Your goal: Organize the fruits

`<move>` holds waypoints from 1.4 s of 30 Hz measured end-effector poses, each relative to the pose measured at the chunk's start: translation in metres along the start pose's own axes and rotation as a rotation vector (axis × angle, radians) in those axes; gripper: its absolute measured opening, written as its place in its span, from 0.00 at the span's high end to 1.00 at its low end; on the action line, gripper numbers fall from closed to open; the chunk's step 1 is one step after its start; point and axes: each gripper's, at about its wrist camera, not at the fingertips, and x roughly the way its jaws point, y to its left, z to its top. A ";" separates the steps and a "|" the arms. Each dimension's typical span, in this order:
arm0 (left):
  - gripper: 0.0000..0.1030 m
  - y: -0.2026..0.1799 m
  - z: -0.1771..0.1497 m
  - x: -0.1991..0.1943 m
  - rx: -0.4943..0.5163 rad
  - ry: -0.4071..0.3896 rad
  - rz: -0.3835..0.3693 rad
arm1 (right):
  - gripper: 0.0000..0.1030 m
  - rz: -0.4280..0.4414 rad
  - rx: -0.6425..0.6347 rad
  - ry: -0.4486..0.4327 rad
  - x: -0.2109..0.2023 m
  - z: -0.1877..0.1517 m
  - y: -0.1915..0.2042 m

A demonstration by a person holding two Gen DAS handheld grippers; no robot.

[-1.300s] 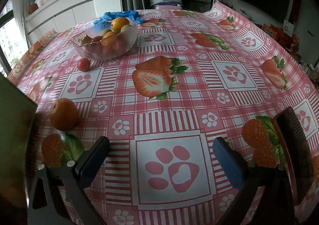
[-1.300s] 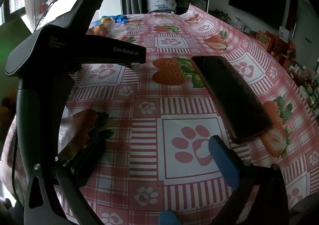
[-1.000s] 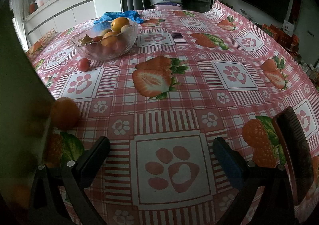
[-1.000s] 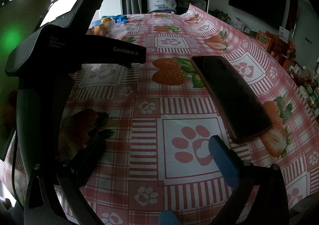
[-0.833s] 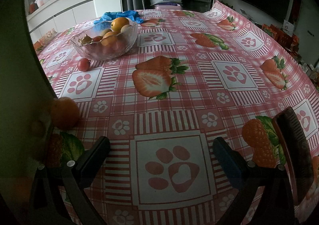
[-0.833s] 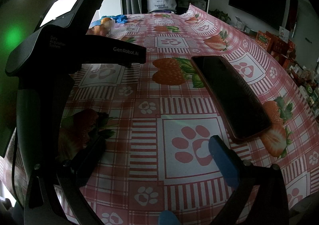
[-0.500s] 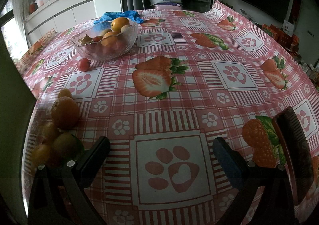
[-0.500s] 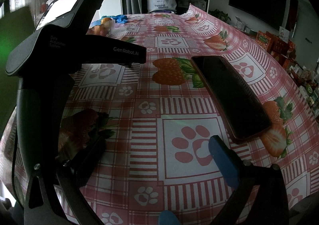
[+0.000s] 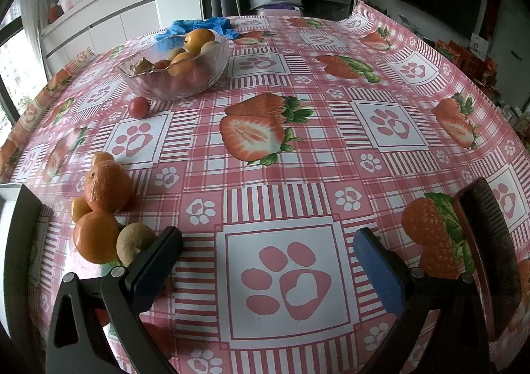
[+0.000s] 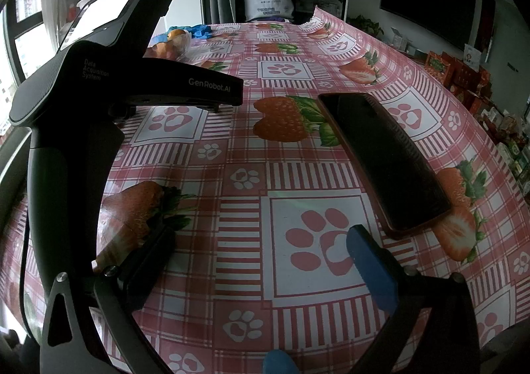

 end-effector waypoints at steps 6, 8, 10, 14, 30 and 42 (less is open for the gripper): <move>0.00 0.000 0.000 0.000 0.000 0.000 0.000 | 0.00 0.000 0.000 0.000 0.000 0.000 0.000; 0.00 0.000 0.000 0.000 0.000 0.000 0.000 | 0.00 0.000 0.000 0.000 0.000 0.000 0.000; 0.00 0.000 0.000 0.000 0.000 0.000 0.000 | 0.00 0.001 0.001 0.000 0.000 0.000 0.000; 0.00 0.000 0.000 0.000 0.000 0.000 0.000 | 0.00 0.001 0.001 0.000 0.000 0.000 0.000; 0.00 0.000 0.001 0.000 0.018 0.017 -0.006 | 0.00 0.001 0.002 0.000 0.000 0.000 0.000; 0.00 0.053 -0.042 -0.111 0.113 -0.198 -0.011 | 0.00 0.001 0.002 0.000 0.000 0.000 0.000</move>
